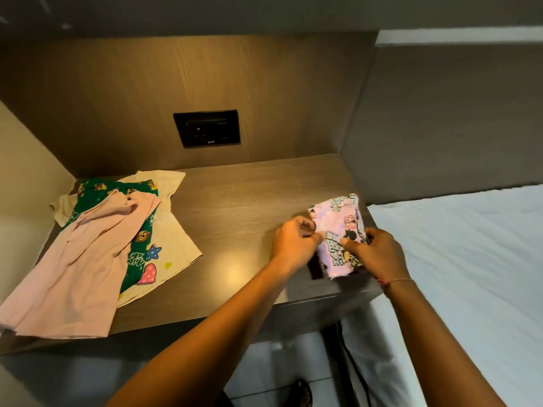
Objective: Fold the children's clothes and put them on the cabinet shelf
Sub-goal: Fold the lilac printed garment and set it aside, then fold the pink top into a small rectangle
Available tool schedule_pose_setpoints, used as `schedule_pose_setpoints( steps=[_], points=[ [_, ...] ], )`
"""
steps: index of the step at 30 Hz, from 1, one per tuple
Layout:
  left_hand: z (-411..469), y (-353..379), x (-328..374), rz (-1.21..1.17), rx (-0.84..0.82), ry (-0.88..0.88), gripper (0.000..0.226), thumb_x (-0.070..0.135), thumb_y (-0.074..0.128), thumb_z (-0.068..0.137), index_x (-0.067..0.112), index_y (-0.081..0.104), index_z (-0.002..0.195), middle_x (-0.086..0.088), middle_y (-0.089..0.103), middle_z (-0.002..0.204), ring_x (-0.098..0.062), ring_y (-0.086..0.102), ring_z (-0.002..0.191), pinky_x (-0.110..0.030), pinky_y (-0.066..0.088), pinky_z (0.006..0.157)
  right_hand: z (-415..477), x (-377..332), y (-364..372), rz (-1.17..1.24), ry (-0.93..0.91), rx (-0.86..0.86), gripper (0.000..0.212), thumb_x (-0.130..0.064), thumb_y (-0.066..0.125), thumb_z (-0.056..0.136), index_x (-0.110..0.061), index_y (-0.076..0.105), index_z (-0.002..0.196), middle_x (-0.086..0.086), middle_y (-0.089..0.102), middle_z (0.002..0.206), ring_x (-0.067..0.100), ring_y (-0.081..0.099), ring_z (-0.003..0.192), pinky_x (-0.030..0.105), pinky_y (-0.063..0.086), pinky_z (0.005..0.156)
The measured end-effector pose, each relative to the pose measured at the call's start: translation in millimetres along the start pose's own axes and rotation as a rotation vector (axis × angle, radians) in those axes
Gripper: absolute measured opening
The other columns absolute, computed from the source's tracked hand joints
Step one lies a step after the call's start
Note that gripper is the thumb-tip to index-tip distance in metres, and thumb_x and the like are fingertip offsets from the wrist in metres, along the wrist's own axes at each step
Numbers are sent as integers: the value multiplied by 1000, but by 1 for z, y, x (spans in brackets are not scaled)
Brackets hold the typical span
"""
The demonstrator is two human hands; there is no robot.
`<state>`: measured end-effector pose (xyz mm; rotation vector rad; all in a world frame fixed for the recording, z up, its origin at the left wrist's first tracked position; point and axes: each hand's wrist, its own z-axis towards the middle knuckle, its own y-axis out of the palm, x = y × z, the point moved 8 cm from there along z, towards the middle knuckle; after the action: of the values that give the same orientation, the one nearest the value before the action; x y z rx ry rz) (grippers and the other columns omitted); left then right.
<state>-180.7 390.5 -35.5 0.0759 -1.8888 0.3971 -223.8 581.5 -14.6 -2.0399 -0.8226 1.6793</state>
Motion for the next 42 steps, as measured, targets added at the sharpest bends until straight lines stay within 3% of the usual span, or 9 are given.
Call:
schedule_pose_setpoints(
  steps=[5,9,11,13,16,22,28,35,42],
  points=[
    [15,55,3,280,-14,-27,19,33,75,83,28,64,98,7,72,99,-11,65,89,-21,47,66,24,47,-24,-209,108,-16,42,-47,71,82,-13,64,106,13,71,110,31,66,92,39,53,81],
    [12,61,10,745,43,256,59,58,66,80,28,51,129,4,60,125,-21,51,118,-39,40,98,31,64,-28,-440,69,9,73,-58,69,79,-14,49,134,14,59,133,35,58,116,46,49,92],
    [6,63,16,894,20,518,85,71,55,77,24,33,145,-1,41,146,-26,33,134,-48,29,106,32,53,-30,-541,-161,91,85,-61,64,80,-18,33,146,12,46,147,35,44,132,50,43,100],
    [6,76,4,1052,-156,648,97,80,42,78,21,19,152,-2,19,160,-26,8,148,-56,10,116,33,47,-15,-666,-365,-24,82,-63,45,89,-22,17,153,7,23,161,31,21,147,51,27,113],
    [16,82,-17,1192,-304,578,104,87,25,77,21,8,155,1,3,164,-23,-11,149,-59,-9,116,37,68,8,-819,-376,-253,77,-63,15,90,-27,-5,154,-1,-9,164,23,-11,150,47,-3,119],
    [22,83,-11,1265,-281,545,102,87,21,78,23,5,155,1,0,164,-24,-13,149,-59,-9,116,50,76,5,-907,-351,-262,77,-64,9,88,-27,-13,152,0,-14,163,27,-15,149,51,-6,119],
    [-21,-13,-28,918,80,500,78,68,24,94,26,1,155,0,-7,163,-19,-18,148,-52,-7,119,25,10,9,-633,-471,-76,73,-63,18,93,-27,0,154,-4,-5,163,22,-9,150,46,-5,119],
    [-106,-252,-103,923,682,54,77,56,35,91,16,17,155,-11,9,162,-31,1,150,-52,4,119,-44,-145,195,-502,-881,-410,66,-51,32,98,-23,14,155,1,13,163,22,3,150,48,9,121],
    [-113,-342,-177,1016,609,-278,92,75,29,86,19,3,155,-13,-1,163,-35,-2,149,-51,5,120,-61,-218,371,-820,-1060,-586,71,-59,22,98,-28,-7,154,2,-12,163,27,-12,149,49,-4,120]
  ],
)
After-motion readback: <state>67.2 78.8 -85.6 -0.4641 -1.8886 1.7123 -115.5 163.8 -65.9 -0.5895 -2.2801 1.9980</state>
